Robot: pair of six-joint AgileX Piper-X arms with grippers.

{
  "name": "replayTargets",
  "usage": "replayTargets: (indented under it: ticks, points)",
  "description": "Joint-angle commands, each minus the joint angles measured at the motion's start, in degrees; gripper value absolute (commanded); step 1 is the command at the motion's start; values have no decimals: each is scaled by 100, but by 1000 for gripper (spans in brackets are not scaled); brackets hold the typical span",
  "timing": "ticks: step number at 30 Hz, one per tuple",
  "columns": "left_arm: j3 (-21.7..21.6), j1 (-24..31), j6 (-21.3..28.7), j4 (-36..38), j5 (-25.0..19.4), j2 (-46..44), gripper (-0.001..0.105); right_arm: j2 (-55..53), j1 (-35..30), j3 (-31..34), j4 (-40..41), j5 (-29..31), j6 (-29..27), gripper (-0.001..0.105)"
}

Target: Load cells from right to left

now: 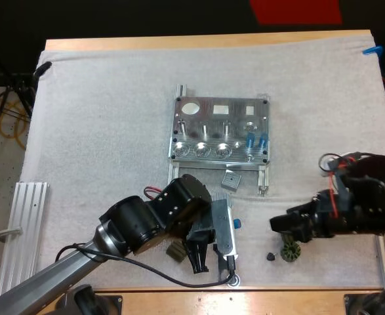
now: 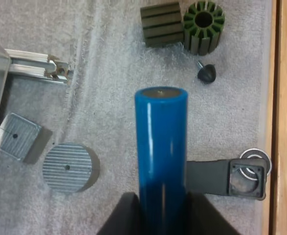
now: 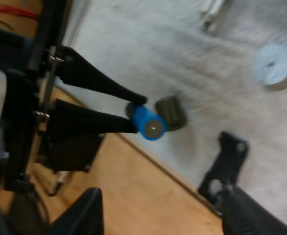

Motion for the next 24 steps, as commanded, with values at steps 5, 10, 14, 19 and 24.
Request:
replayTargets:
  ticks: [5,10,14,19,24]
  points:
    - [26,2,236,-30,62,-39,0,428,3,-10,-151,-263,147,54]
    - [27,2,272,-186,62,-39,0,724,3,-10,-399,-648,448,54]
    - [27,2,271,-440,62,-39,0,923,3,-10,-448,-807,611,54]
    - [27,2,271,-581,76,-39,0,1005,229,-10,-487,-825,665,54]
    - [27,2,271,-579,177,-39,0,1014,600,-10,-609,-308,804,54]
